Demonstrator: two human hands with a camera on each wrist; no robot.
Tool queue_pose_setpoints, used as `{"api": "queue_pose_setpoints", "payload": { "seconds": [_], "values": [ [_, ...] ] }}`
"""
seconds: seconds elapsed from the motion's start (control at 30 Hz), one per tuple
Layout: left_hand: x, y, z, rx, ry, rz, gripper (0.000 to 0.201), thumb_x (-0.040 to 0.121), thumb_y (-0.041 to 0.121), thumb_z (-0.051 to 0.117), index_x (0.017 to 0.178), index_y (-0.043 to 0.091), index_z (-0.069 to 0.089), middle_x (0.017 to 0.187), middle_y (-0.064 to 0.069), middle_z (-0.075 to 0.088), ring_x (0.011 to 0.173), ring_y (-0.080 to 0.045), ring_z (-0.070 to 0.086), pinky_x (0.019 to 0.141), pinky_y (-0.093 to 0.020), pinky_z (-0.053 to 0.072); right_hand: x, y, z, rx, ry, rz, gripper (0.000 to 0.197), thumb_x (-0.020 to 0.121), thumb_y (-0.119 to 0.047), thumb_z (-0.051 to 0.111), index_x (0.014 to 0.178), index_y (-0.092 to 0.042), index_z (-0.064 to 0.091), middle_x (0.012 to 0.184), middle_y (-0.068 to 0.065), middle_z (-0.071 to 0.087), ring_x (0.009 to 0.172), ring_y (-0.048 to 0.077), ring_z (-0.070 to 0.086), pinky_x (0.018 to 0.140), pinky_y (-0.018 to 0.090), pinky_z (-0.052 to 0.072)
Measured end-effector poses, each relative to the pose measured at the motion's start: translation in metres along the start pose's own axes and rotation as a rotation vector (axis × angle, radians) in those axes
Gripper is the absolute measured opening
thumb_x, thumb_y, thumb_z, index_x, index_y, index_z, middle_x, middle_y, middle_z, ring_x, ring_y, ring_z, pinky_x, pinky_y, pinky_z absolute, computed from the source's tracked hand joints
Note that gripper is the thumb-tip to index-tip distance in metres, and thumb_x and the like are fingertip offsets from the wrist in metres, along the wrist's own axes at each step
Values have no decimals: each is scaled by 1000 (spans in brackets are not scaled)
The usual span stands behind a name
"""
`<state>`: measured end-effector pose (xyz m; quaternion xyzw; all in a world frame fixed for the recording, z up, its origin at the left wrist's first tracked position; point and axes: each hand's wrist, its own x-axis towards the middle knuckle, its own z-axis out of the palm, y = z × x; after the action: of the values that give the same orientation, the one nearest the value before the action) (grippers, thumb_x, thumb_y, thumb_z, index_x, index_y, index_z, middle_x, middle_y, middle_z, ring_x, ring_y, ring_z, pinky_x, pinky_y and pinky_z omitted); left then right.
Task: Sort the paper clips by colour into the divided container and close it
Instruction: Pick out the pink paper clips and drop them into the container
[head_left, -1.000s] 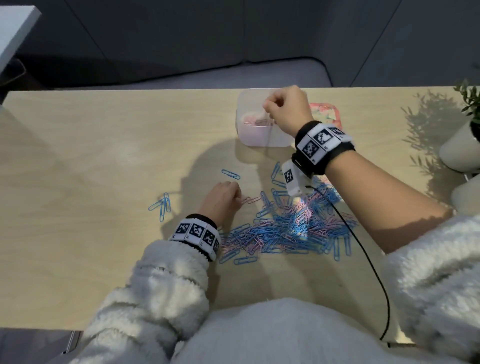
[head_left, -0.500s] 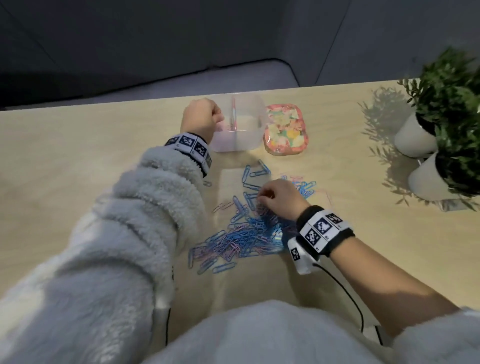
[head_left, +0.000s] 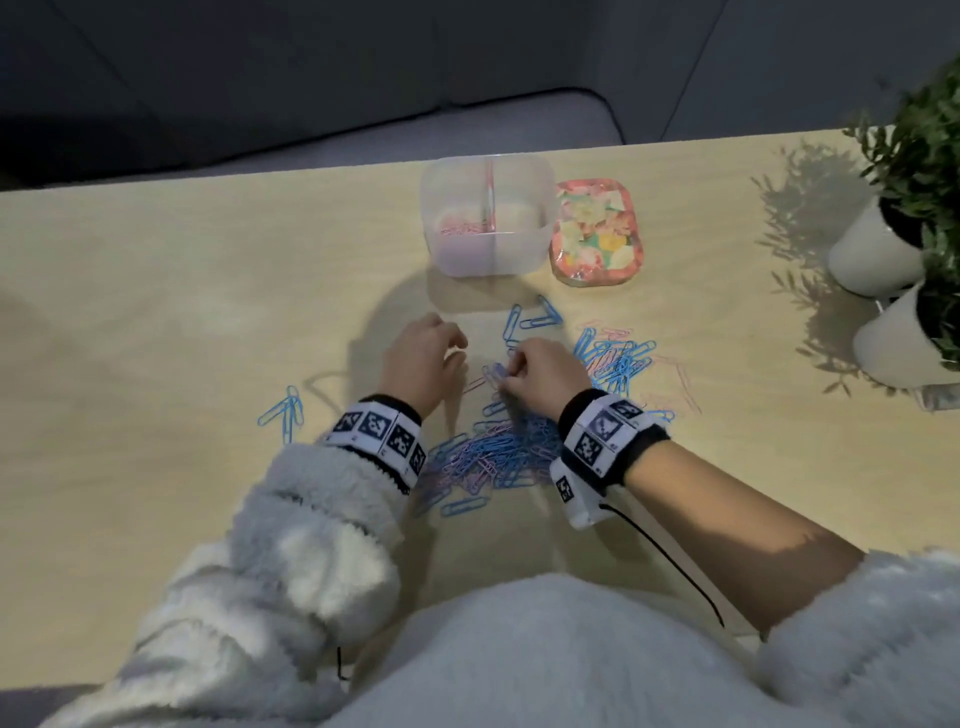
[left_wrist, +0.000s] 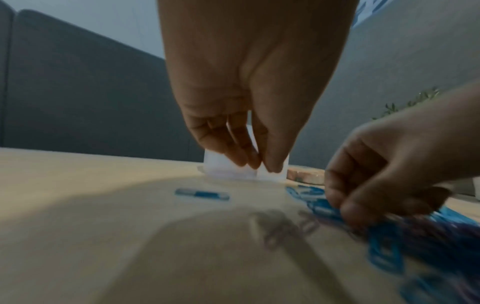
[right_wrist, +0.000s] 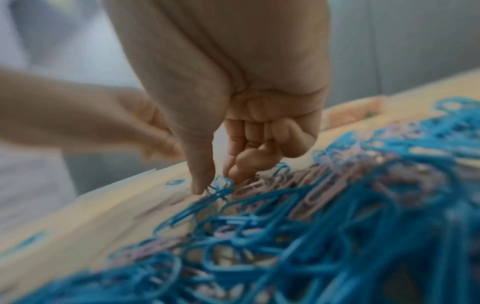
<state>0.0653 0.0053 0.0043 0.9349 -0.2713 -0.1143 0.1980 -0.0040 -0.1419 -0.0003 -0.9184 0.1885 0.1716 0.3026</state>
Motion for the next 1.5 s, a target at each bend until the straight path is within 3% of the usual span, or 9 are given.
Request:
{"api": "queue_pose_setpoints", "payload": {
  "seconds": [0.17, 0.33, 0.43, 0.53, 0.67, 0.83, 1.13, 1.37, 1.5],
  "values": [
    [-24, -1, 18, -81, -63, -128, 18, 83, 19, 62, 96, 7, 60, 99, -10, 58, 86, -26, 59, 77, -35, 45, -2, 9, -2, 58, 17, -14, 8, 80, -14, 61, 86, -8, 63, 93, 12, 67, 88, 29, 61, 75, 35, 47],
    [-21, 4, 20, -90, -79, -72, 12, 84, 9, 60, 95, 6, 64, 97, -12, 62, 91, -28, 58, 78, -31, 42, 5, 25, -26, 195, 147, 42, 4, 76, -12, 61, 73, -10, 64, 77, 6, 65, 78, 26, 61, 72, 33, 49],
    [-17, 5, 17, -88, -88, 5, 13, 86, 7, 55, 94, 7, 65, 97, -11, 62, 91, -27, 58, 78, -30, 43, 6, 38, -42, 143, 215, 98, 5, 78, -13, 60, 76, -17, 63, 87, 9, 68, 85, 30, 62, 73, 32, 47],
    [-14, 7, 16, -111, -87, 52, 19, 89, 13, 53, 105, 7, 63, 103, -11, 60, 92, -27, 59, 81, -33, 45, -1, 40, -41, 30, 278, 15, 11, 82, -13, 56, 86, -14, 67, 97, 9, 68, 92, 31, 62, 77, 34, 48],
    [-9, 12, 16, -93, -182, 64, 43, 82, 27, 65, 122, 12, 56, 112, -10, 54, 99, -23, 55, 86, -32, 43, -11, 32, -21, -38, 139, -135, 12, 84, -16, 57, 90, -15, 68, 99, 5, 67, 94, 26, 61, 82, 37, 50],
    [-6, 17, 21, 4, -216, 146, 25, 75, 20, 71, 97, 11, 66, 106, -10, 56, 96, -30, 56, 80, -36, 45, -16, 21, -10, -203, 125, -111, 30, 77, -39, 70, 88, -13, 62, 93, 5, 64, 88, 26, 59, 71, 33, 44],
    [0, 15, 19, -145, -193, 39, 25, 76, 11, 69, 100, 7, 62, 102, -11, 61, 92, -24, 58, 78, -24, 40, -9, 11, 0, -149, 109, -116, 15, 86, -9, 51, 94, -11, 63, 99, 9, 67, 96, 29, 59, 80, 37, 48],
    [2, 19, 22, -74, -217, -42, 16, 83, 9, 60, 97, 3, 63, 104, -14, 65, 100, -29, 58, 84, -33, 43, 1, 38, -24, 275, 162, -44, 13, 80, -4, 65, 92, -3, 70, 77, 8, 64, 73, 19, 57, 67, 23, 40],
    [2, 23, 24, 39, -213, 9, 16, 88, 8, 52, 99, 1, 61, 111, -18, 55, 103, -34, 51, 90, -39, 43, 0, 55, -35, 698, 153, 139, 21, 82, 5, 62, 103, 4, 67, 49, -12, 52, 47, 3, 49, 49, 19, 43]
  ]
}}
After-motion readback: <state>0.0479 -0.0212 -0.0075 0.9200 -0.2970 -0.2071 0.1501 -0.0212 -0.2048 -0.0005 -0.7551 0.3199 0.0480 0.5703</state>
